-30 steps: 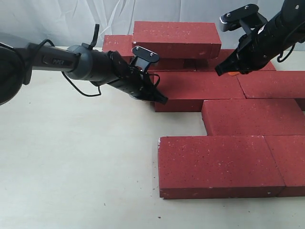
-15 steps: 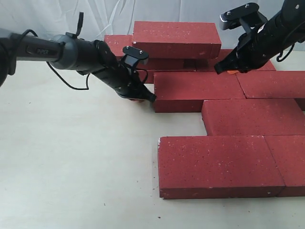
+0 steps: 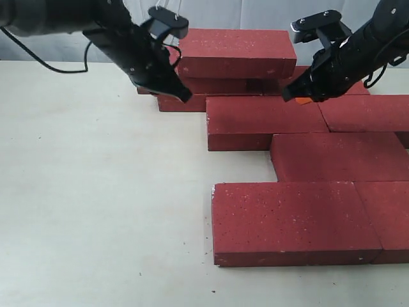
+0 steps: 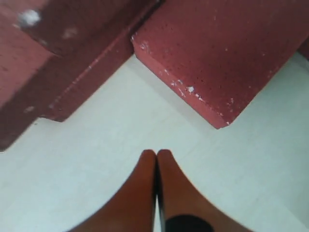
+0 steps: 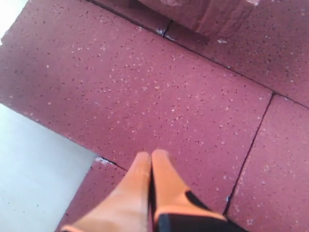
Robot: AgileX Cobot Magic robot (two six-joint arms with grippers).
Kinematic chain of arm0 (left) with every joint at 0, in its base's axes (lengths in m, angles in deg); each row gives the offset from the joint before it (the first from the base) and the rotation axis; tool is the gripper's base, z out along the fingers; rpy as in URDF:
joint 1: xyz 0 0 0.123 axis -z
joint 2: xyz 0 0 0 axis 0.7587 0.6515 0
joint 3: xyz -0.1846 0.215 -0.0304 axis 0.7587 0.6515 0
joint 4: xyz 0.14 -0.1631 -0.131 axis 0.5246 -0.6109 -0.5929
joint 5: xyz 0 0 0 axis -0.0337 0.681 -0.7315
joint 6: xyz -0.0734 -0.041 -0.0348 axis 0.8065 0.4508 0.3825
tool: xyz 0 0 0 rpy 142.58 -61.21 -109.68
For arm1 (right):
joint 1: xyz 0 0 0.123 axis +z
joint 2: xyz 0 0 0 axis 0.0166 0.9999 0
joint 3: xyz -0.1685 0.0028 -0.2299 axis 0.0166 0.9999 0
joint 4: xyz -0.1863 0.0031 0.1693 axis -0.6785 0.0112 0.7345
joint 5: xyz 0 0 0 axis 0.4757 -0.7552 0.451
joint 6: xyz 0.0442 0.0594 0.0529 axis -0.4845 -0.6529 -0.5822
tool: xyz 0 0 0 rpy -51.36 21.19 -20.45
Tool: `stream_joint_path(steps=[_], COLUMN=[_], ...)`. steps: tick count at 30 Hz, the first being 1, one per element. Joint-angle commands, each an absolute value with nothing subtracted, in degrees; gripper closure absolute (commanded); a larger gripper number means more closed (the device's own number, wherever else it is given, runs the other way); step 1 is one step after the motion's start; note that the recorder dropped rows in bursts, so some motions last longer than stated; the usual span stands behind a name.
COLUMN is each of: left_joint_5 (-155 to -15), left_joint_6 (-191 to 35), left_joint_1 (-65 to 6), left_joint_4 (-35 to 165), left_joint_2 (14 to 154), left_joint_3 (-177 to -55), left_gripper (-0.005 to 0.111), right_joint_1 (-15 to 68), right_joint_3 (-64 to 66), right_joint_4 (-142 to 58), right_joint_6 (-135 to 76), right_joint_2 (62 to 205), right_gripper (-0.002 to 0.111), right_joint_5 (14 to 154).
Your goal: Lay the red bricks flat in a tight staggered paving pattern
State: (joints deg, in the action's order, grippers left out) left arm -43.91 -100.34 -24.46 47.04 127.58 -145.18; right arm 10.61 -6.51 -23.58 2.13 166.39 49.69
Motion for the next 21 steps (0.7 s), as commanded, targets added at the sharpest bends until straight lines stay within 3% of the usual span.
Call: stream_joint_path(steps=[1, 7, 21], left_joint_5=[-45.22, -53.10, -43.30], left_joint_6=[-95.52, -92.23, -91.21], left_joint_1=[-27.44, -33.91, -36.13], left_joint_4=[51.00, 51.40, 50.73], left_joint_2=[121.04, 120.58, 135.27], left_joint_3=[-144.97, -145.07, -161.40], left_gripper=[0.107, 0.107, 0.107], right_joint_1=[10.24, 8.25, 3.09], right_joint_3=[-6.75, -11.92, -42.40], right_joint_4=[-25.21, -24.20, -29.03], right_joint_6=[4.13, 1.63, -7.23], right_joint_2=[166.02, 166.64, 181.11], right_gripper=[0.109, 0.109, 0.109], right_joint_5=[54.28, 65.88, 40.30])
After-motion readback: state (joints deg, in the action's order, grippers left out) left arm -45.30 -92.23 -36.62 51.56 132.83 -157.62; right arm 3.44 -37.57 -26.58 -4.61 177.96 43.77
